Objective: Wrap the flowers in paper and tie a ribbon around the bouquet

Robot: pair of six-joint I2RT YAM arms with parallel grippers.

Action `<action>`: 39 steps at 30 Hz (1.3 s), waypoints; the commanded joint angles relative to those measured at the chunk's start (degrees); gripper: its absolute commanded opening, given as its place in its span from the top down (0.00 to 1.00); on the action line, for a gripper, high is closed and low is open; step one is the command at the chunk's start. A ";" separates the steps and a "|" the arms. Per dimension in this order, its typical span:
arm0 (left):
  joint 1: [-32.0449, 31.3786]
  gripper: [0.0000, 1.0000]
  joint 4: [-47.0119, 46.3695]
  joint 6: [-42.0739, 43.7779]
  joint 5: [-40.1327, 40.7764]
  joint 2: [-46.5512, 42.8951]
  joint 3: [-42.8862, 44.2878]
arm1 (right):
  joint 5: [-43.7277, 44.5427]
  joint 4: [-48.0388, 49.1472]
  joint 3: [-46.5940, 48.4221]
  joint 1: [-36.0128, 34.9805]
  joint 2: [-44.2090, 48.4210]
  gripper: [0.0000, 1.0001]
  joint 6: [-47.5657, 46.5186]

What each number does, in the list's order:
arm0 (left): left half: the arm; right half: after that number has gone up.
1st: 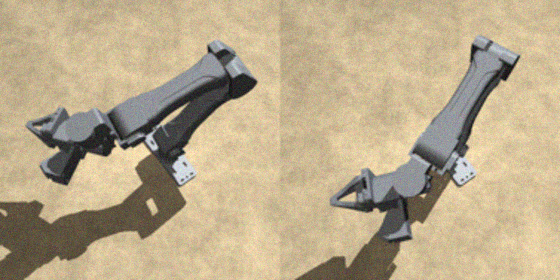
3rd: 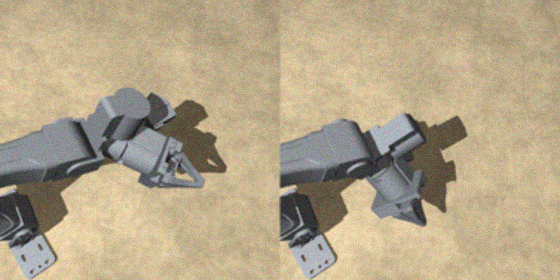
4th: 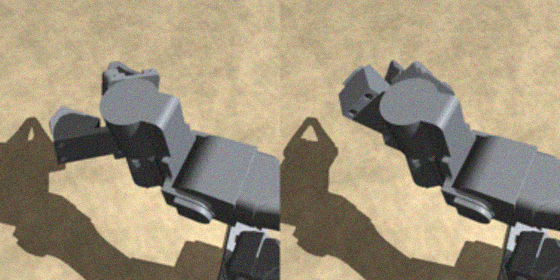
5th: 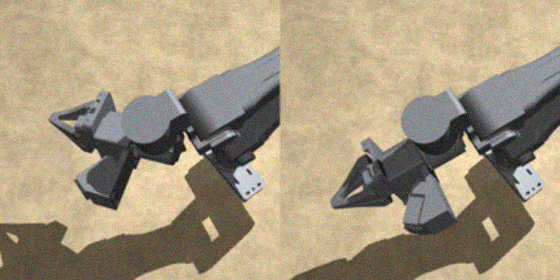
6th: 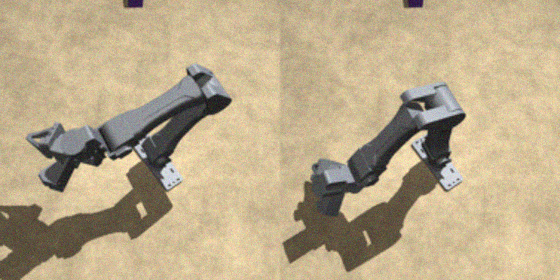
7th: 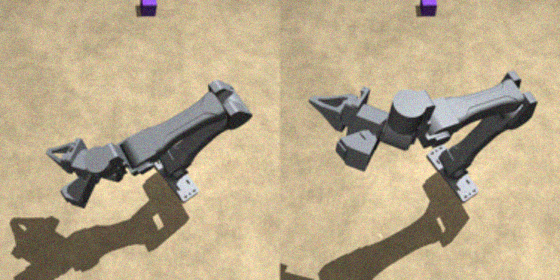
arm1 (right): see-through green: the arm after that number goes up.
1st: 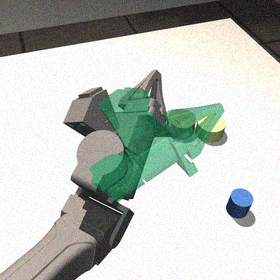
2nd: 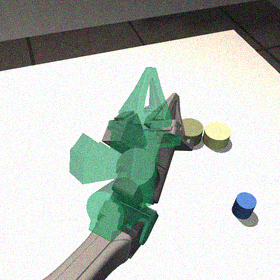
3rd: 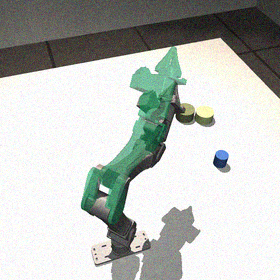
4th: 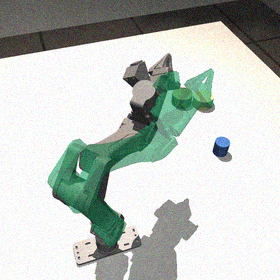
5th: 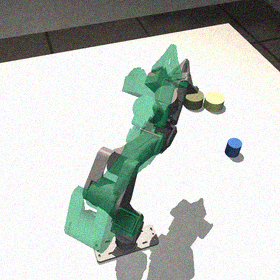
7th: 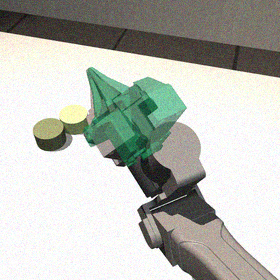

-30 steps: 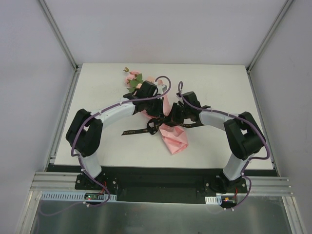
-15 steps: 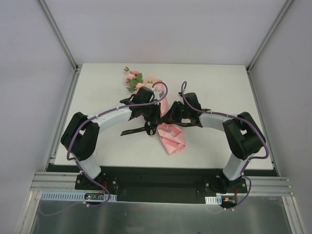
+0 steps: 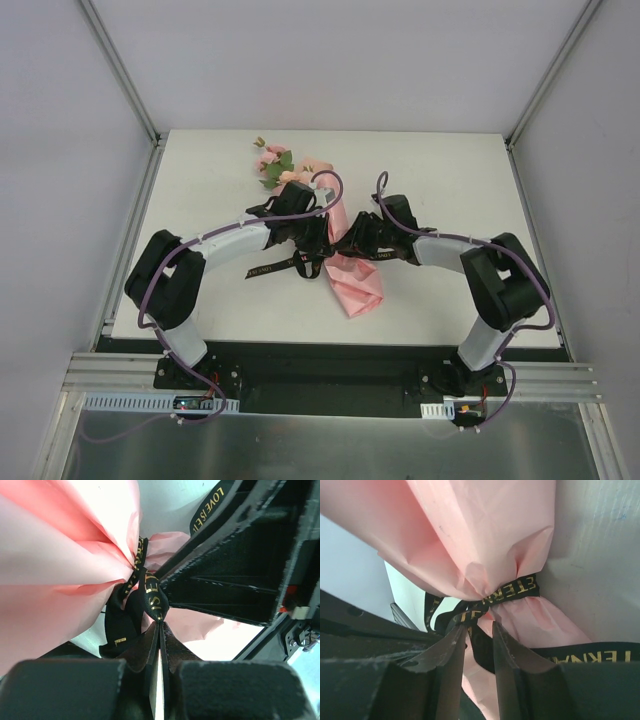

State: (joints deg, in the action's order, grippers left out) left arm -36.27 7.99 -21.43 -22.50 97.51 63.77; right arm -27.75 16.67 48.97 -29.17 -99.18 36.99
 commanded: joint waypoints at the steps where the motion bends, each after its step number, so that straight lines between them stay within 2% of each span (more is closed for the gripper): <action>1: 0.32 1.00 -1.57 -0.37 -1.14 0.57 -0.31 | -0.37 -3.92 0.16 0.52 5.39 0.68 -3.33; 5: 0.24 1.00 -1.92 -0.81 -0.96 -0.22 -0.49 | 1.03 -6.29 -0.54 0.60 7.76 0.60 -4.65; 9: 0.24 1.00 -2.01 -0.80 -1.49 -0.22 -0.22 | 1.29 -7.87 -0.11 0.60 9.26 0.57 -5.79; 15: 0.24 1.00 -2.27 -1.33 -2.11 0.04 -0.49 | -0.11 -7.00 1.92 0.43 6.19 0.58 -3.42; 20: 0.15 1.00 -2.80 -1.51 -2.19 0.22 -1.01 | -0.82 -4.19 1.30 -0.01 5.05 0.62 0.52; 31: -0.38 1.00 -2.98 -1.68 -2.20 -0.04 -2.59 | -2.93 6.71 -1.16 -0.45 0.30 0.60 12.48; 36: -0.82 1.00 -3.86 -2.56 -2.46 0.31 -3.12 | -1.96 6.28 -1.59 -0.19 1.17 0.60 11.97; 39: -0.82 1.00 -4.03 -2.65 -2.28 0.40 -3.30 | 1.01 0.68 -2.39 0.43 5.82 0.57 7.84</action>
State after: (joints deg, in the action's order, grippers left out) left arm -36.45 5.65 -23.46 -23.62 97.51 61.01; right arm -29.06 19.90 47.31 -29.26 -98.83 47.18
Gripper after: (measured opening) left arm 0.003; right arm 0.417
